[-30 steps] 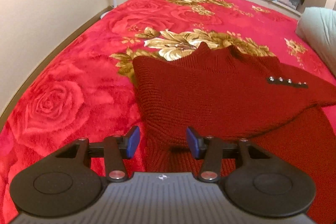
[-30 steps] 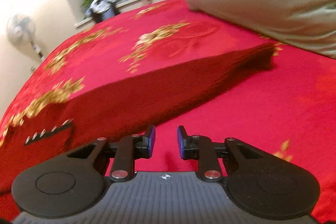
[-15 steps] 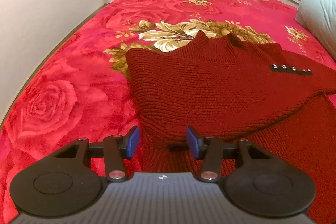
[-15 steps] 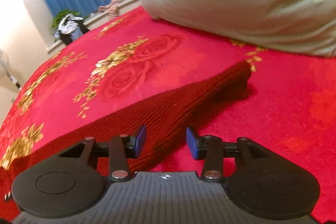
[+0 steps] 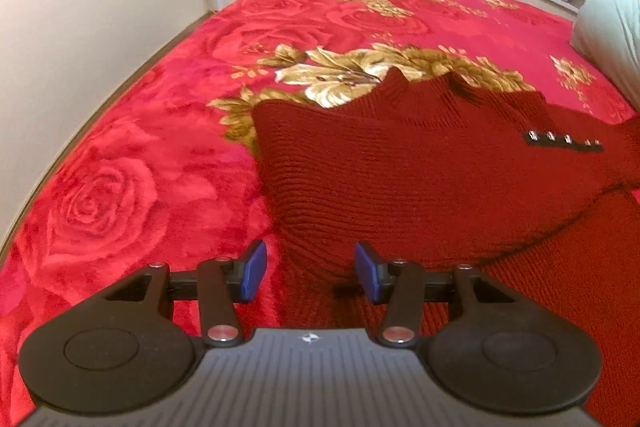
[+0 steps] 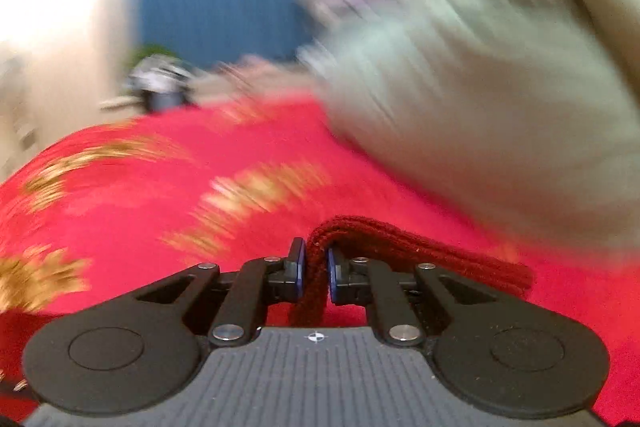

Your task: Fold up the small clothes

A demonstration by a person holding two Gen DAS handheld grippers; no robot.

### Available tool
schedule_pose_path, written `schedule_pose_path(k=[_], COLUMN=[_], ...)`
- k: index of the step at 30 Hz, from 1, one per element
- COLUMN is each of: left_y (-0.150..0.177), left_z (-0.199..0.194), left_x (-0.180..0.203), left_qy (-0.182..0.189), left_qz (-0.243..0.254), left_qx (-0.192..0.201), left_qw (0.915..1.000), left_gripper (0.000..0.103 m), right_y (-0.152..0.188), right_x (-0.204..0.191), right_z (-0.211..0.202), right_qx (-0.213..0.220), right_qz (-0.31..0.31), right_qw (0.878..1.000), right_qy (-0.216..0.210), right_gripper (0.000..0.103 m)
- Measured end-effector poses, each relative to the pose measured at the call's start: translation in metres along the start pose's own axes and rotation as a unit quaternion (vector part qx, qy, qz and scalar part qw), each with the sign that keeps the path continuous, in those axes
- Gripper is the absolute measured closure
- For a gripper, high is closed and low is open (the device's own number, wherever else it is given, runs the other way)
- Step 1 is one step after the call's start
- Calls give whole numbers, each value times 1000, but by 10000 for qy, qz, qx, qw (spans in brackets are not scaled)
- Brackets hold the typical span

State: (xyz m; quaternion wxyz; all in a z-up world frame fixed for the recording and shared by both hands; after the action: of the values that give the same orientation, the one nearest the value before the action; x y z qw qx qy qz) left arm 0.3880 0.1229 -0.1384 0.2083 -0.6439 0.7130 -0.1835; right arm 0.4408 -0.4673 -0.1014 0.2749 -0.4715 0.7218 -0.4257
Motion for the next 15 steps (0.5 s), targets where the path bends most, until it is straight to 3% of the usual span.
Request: schedule_pose_path(k=[2, 4, 5, 7, 8, 10, 12, 15], left_y=[-2, -5, -6, -7, -8, -8, -9, -11], left_z=[-4, -8, -9, -10, -11, -11, -12, -12], left_x=[-3, -6, -7, -8, -8, -8, -6, -3], left_qy=[26, 94, 144, 251, 323, 542, 750, 1264], left_qz=[-105, -227, -291, -405, -462, -560, -643, -918], left_qx=[49, 98, 118, 143, 147, 156, 187, 203], left_qw=[9999, 9997, 9994, 9988, 9983, 9968, 9949, 9875], left_gripper=[49, 49, 49, 49, 49, 55, 67, 76], right_y=[-16, -14, -5, 26, 43, 74, 101, 116], right_x=[-74, -153, -194, -256, -277, -300, -300, -260], right_z=[-44, -92, -116, -145, -157, -174, -181, -190], right_qx=[598, 938, 889, 286, 25, -428, -1001, -1319], right_qz=[-753, -1328, -1480, -1736, -1815, -1906, -1925, -1694], right_qw=[9928, 9717, 9573, 9259, 9134, 8967, 8883, 8975], right_qy=[-717, -1713, -2317, -3342, -3643, -3973, -4049, -3852], right_gripper=[92, 91, 90, 87, 82, 78, 78, 75])
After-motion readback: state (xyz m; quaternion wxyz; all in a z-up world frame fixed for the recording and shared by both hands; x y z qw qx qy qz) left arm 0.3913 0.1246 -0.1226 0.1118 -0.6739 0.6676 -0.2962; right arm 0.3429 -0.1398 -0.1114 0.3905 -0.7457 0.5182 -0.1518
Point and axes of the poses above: each gripper's, at about its wrist camera, not at the fingertips, and z roughly the way its jaws point, x to its right, y to its underside, the point moved 10 cm from there along z, roughly the way its jaws point, and after that the axes turned 9 degrees about -x, right-handed, at the moved point
